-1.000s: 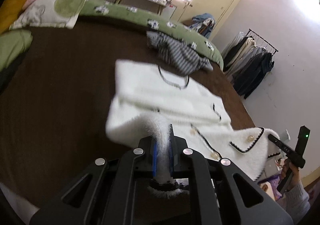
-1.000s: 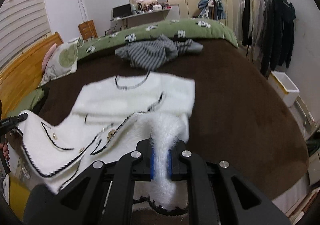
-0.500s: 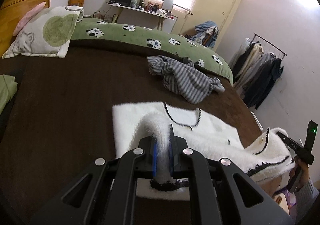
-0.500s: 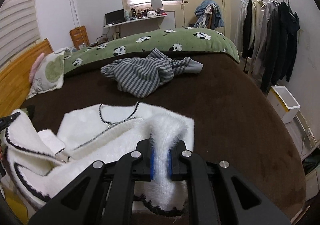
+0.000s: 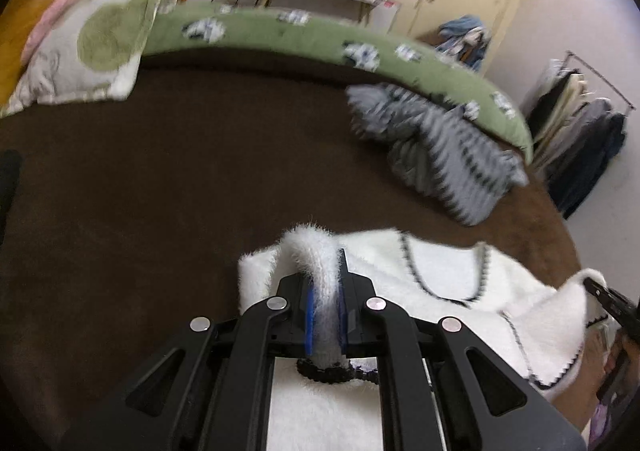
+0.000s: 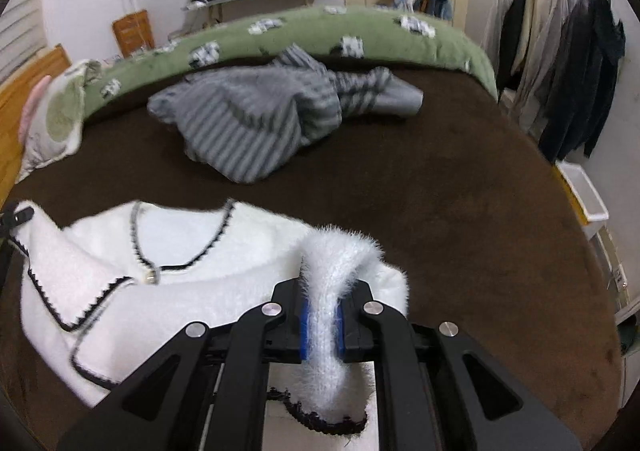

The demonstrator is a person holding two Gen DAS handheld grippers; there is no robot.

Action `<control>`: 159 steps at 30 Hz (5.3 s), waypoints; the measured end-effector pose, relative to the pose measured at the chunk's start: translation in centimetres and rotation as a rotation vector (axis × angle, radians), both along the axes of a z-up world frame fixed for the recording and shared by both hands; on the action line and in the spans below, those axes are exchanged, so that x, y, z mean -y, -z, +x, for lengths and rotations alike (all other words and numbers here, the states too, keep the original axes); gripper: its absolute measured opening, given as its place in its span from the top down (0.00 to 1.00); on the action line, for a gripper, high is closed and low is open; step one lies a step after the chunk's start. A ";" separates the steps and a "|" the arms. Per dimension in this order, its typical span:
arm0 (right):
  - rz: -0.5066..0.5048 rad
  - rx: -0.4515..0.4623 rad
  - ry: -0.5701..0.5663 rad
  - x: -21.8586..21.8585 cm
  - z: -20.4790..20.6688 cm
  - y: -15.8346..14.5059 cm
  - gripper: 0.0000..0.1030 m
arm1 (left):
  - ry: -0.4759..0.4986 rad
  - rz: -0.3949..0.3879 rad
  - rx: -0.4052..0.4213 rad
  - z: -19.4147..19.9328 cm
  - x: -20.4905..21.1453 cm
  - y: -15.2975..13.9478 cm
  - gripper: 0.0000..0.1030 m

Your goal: Fold large clothes

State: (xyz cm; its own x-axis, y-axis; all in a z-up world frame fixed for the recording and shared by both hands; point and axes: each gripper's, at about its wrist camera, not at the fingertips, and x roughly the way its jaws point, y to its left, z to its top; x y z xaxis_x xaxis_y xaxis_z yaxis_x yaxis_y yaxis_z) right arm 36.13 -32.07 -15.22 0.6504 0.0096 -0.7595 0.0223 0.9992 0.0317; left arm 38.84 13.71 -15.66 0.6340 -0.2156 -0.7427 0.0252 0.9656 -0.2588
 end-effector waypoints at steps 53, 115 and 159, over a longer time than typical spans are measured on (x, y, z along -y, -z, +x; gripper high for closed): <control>0.003 0.011 -0.087 -5.3 -3.8 3.7 0.14 | 0.161 0.050 -0.087 -1.9 7.5 4.3 0.06; 0.071 0.106 0.108 -0.7 -8.6 1.8 0.06 | 0.165 0.108 -0.094 -2.9 12.4 5.2 0.06; 0.768 0.260 0.459 3.7 -13.4 10.8 0.05 | 0.218 0.206 -0.016 -4.5 15.7 10.1 0.05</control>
